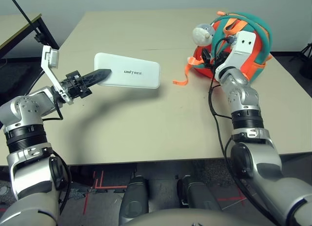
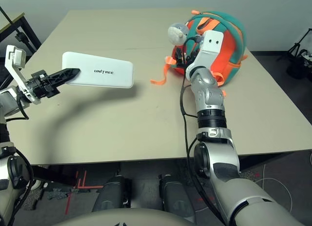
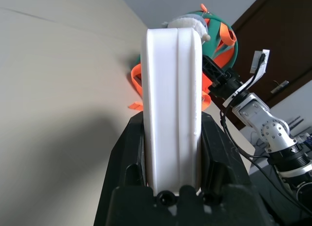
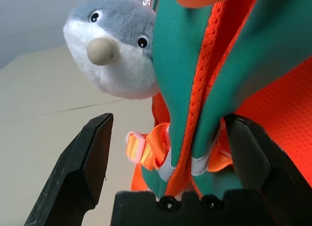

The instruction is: Put the pencil case into the backpack and zip it.

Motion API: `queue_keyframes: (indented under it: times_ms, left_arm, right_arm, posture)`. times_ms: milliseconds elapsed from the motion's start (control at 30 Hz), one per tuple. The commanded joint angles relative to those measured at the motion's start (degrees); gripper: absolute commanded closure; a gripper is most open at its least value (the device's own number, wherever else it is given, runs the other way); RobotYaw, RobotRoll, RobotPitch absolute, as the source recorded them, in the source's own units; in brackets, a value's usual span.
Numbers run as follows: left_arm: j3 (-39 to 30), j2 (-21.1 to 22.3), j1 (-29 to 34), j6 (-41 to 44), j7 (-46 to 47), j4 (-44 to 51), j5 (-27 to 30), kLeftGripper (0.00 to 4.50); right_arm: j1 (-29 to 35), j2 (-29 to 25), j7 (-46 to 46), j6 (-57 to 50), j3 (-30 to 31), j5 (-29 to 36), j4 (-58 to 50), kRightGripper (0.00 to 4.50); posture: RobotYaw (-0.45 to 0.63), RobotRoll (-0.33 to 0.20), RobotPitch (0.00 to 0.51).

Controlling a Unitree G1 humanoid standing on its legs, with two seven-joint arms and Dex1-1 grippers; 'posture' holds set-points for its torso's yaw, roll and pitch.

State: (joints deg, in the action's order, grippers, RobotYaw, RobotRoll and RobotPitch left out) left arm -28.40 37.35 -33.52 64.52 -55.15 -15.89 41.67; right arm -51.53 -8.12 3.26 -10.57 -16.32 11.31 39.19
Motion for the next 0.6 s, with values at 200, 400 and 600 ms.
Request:
queue_keyframes:
  times_ms: [200,400,600]
  left_arm:
    - [-2.78,1.39,2.55,1.13,3.16,4.37,4.82,3.19]
    - [-3.07,2.17,3.04,0.94,4.47,4.7,6.43,3.19]
    - [-2.29,2.16,2.51,0.19,4.96,3.92,7.07,3.19]
  right_arm:
    - [-6.47,-2.1,1.02,11.6,-0.04,-1.31,18.33,0.0]
    - [-8.32,-2.28,2.69,15.32,-0.25,-0.81,22.78,0.0]
    - [-7.54,-3.34,3.27,17.2,0.55,-1.93,23.48,0.0]
  posture:
    - [0.1,0.0,0.008]
    - [0.1,0.0,0.009]
    - [0.08,0.0,0.005]
